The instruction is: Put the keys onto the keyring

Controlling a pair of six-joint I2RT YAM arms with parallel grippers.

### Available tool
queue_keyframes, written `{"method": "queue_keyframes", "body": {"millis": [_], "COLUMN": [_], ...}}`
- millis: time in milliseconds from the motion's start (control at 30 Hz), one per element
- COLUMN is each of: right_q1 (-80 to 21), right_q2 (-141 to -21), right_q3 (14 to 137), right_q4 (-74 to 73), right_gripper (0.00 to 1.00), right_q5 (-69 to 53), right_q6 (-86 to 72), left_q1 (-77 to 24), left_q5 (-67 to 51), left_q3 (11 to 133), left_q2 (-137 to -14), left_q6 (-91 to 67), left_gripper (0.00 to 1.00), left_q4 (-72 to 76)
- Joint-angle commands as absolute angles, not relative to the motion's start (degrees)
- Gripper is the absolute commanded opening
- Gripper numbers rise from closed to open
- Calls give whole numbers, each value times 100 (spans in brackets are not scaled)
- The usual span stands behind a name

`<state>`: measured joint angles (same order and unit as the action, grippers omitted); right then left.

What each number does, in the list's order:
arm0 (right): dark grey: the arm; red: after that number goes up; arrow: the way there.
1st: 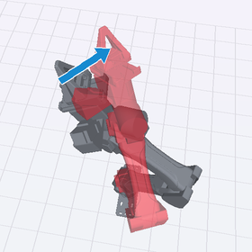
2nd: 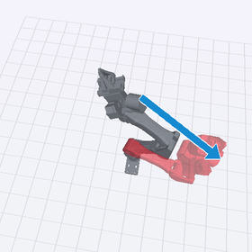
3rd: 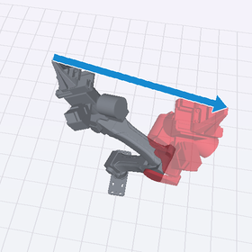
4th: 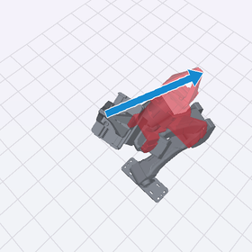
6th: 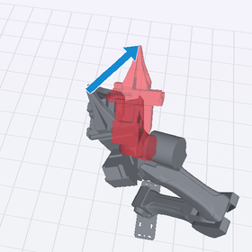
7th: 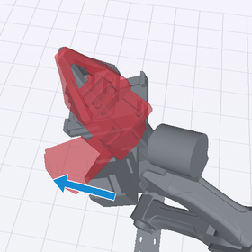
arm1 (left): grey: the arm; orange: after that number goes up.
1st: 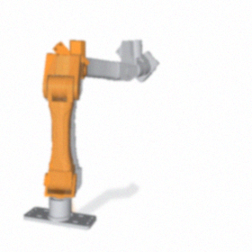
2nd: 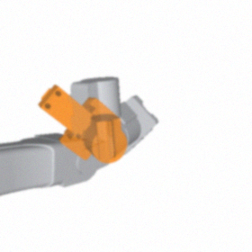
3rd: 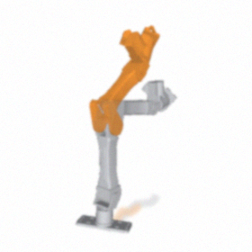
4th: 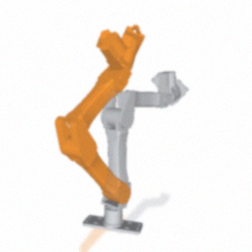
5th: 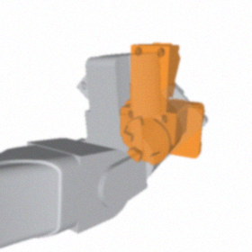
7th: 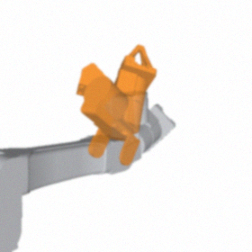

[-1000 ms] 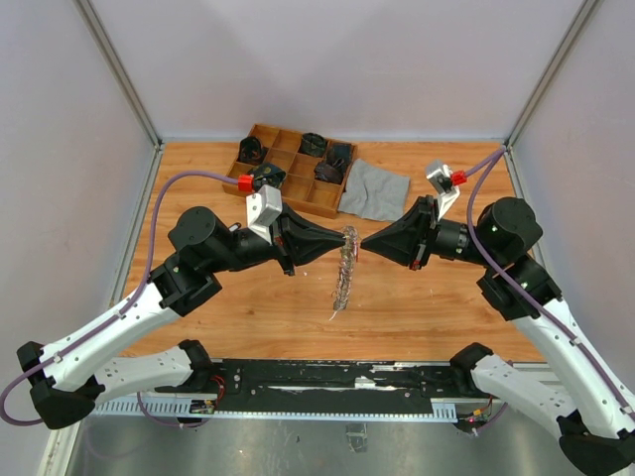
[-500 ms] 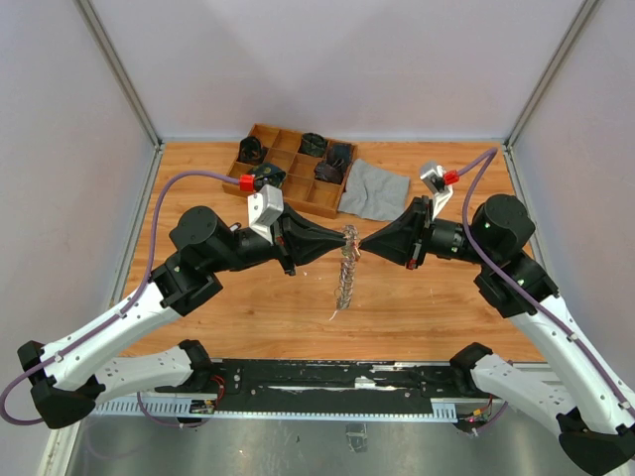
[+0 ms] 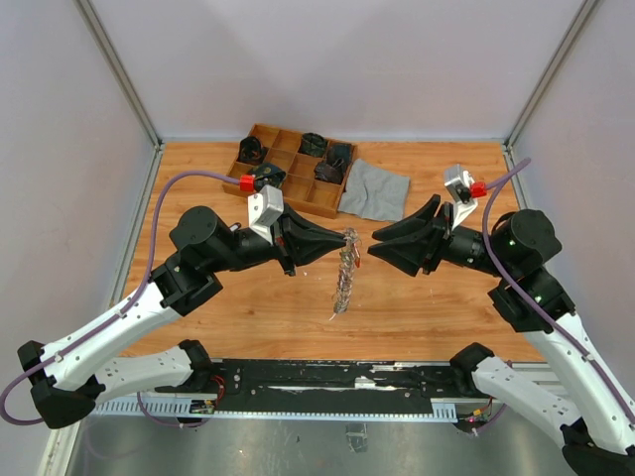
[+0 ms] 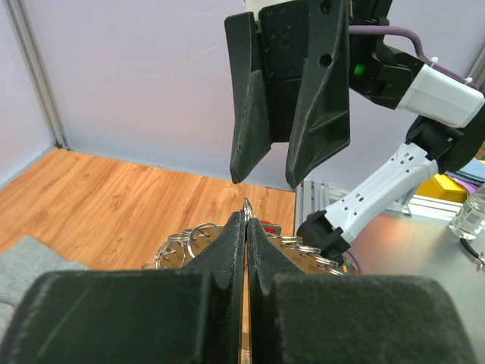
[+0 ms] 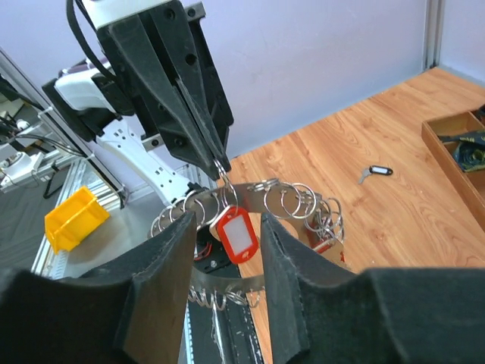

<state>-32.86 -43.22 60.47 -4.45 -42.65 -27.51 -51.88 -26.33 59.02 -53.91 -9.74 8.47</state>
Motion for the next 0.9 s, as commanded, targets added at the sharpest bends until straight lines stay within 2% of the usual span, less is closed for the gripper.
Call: {"method": "queue_keyframes", "body": {"millis": [0,233,400,867], "right_q1": [-3475,-3472,-3475,-3492], "right_q2": [-4396,-4589,-4673,-4764], "right_q3": [5970,5940,5913,5807], "right_q4": [205,399,516,934], "right_gripper": [42,43,40,21], "right_q5": [-4414,-4534,-4666,-5062], "right_q6": [-3071,-3216,-3316,-3665], "left_q1": [-5172,-5177,-5177,-5175], "left_q5": [-2724,-2750,-2729,-2699], "left_q3": [5987,5994,5974,5985], "left_q2": [-5309,-5318,-5313,-5311], "left_q6": [-1011,-1006,-1002,-989], "left_gripper": [0,1,0,0], "left_q4": [1193,1217,1211,1213]}}
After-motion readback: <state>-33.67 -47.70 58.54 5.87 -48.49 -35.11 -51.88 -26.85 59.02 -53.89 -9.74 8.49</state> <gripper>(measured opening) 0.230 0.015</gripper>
